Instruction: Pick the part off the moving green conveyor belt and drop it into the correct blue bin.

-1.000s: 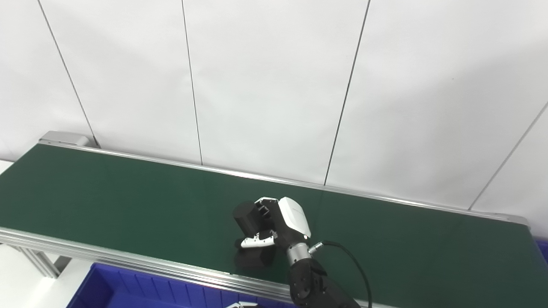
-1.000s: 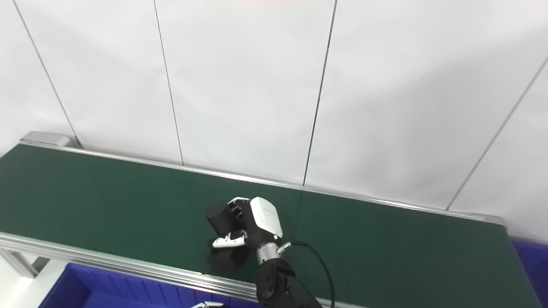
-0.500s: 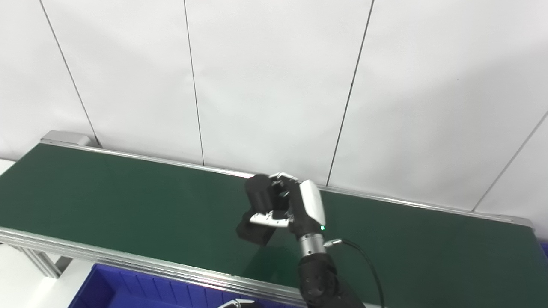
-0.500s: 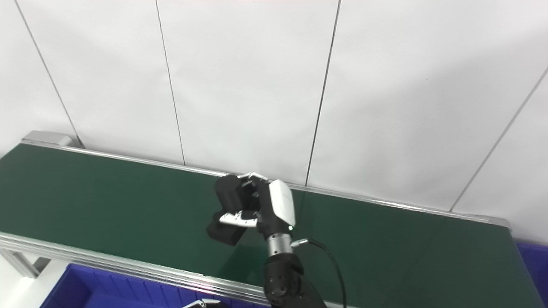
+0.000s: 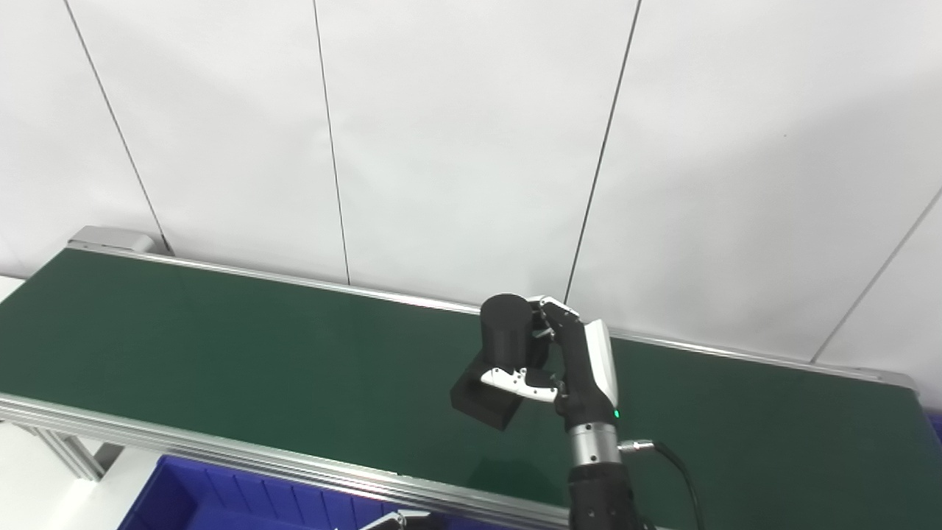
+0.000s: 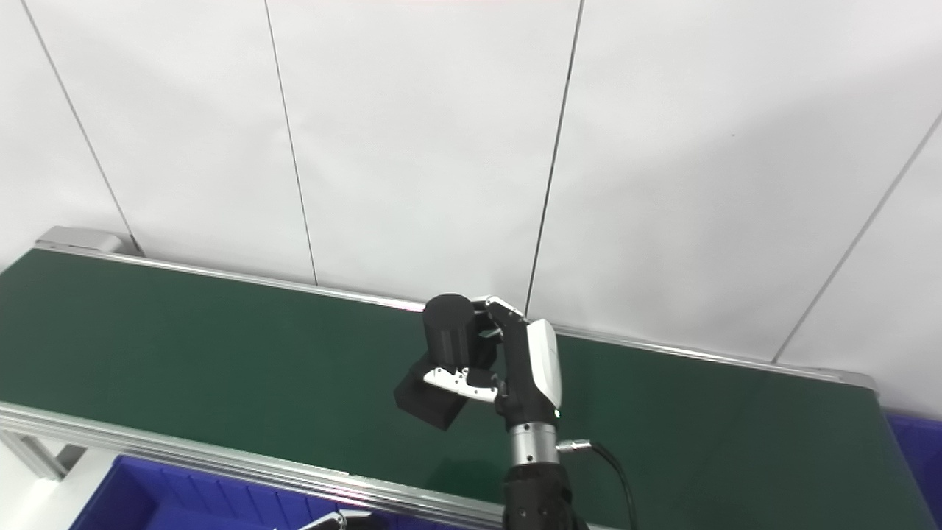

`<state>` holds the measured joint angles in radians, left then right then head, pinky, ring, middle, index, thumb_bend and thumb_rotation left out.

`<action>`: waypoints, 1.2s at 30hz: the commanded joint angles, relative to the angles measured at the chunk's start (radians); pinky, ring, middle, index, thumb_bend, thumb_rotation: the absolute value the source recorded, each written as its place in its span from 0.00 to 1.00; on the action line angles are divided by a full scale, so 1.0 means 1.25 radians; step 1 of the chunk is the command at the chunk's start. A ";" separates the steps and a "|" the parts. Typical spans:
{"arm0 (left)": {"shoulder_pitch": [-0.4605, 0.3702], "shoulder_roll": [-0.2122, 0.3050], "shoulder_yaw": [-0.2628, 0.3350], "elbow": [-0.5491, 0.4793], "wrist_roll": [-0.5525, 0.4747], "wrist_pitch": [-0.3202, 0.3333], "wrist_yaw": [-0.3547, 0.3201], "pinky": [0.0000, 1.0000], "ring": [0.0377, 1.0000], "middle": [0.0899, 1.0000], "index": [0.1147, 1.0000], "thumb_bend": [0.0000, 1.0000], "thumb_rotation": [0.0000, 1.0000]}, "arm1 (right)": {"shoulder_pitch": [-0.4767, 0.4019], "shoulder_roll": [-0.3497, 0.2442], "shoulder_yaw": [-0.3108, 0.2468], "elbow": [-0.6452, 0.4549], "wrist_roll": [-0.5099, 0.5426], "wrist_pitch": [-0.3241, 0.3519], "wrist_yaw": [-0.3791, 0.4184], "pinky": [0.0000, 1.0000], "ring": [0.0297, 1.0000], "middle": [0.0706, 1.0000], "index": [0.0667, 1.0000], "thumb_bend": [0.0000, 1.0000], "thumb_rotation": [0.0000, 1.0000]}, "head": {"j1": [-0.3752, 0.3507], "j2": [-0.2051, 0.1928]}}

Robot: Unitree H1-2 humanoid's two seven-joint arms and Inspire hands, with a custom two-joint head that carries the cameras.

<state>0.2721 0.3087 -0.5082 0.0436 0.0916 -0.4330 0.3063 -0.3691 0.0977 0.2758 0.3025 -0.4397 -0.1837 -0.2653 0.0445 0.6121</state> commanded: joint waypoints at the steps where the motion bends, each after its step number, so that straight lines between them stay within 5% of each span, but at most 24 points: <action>1: 0.010 -0.001 0.012 -0.035 -0.002 -0.030 -0.006 0.55 0.62 0.68 0.68 0.97 0.25 | 0.009 0.000 -0.009 -0.069 0.014 0.012 0.018 0.38 0.38 0.47 0.51 0.51 0.00 | 0.002 0.013; 19: 0.052 -0.022 0.057 -0.081 0.002 -0.029 -0.076 0.68 0.70 0.75 0.75 0.86 0.34 | 0.234 -0.076 -0.048 -0.320 0.075 0.048 0.136 0.37 0.36 0.44 0.54 0.50 0.00 | 0.002 0.073; 27: 0.064 -0.059 0.116 -0.109 -0.079 -0.029 -0.171 0.72 0.72 0.75 0.77 0.81 0.32 | 0.304 -0.099 -0.060 -0.382 0.083 0.062 0.171 0.37 0.36 0.45 0.53 0.50 0.00 | -0.007 0.115; 36: 0.056 -0.108 0.188 -0.111 0.009 -0.029 -0.182 0.70 0.72 0.75 0.76 0.82 0.39 | 0.375 -0.133 -0.078 -0.432 0.098 0.093 0.209 0.37 0.37 0.45 0.53 0.51 0.00 | -0.020 0.157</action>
<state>0.3498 0.1751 -0.2864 -0.0631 0.0654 -0.4330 0.0664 0.1144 -0.0704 0.1859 -0.1848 -0.3282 -0.0736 -0.0092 0.0184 0.8083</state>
